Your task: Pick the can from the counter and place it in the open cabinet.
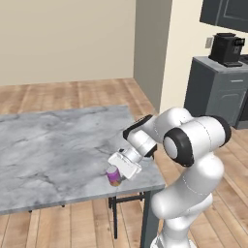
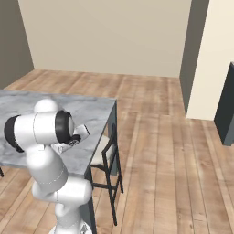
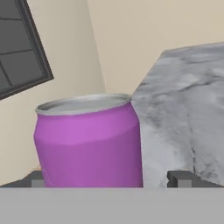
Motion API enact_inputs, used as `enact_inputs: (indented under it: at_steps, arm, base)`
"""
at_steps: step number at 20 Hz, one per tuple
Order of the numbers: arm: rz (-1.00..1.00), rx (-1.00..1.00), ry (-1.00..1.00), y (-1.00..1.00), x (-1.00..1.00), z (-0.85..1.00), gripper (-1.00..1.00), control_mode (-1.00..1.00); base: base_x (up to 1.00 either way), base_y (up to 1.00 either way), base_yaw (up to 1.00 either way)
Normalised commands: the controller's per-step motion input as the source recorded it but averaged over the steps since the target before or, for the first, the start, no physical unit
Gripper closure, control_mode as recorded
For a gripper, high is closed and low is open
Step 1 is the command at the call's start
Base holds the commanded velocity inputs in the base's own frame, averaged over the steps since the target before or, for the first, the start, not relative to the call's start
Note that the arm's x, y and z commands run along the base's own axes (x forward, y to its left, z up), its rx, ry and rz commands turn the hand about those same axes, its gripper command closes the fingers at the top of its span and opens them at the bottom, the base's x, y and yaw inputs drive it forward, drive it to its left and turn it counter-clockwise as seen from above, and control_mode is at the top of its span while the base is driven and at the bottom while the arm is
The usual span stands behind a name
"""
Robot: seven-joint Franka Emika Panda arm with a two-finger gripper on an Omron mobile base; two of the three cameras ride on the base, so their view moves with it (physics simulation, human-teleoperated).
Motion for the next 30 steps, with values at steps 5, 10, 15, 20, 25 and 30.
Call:
enact_inputs:
  at_steps: [5,10,15,20,25,30]
  arm:
    - [0.0,0.07,0.06,0.08,-0.04,-0.17,1.0,-1.0]
    - [0.0,0.12,0.0,-0.07,-0.13,0.0,1.0,-1.0]
    - [0.01,0.08,0.0,-0.19,-0.2,0.18,1.0,-1.0]
    - [0.02,0.01,-0.01,-0.14,-0.31,0.48,1.0,-1.0]
    - [0.0,0.0,0.0,-0.11,-0.27,0.6,1.0,-1.0]
    - [0.0,0.0,-0.01,-0.19,-0.33,0.6,1.0,-1.0]
  base:
    - [0.0,0.0,0.0]
    - [0.0,0.0,0.0]
    - [0.0,0.0,0.0]
    - [0.0,0.0,0.0]
    - [0.0,0.0,0.0]
    - [0.0,0.0,0.0]
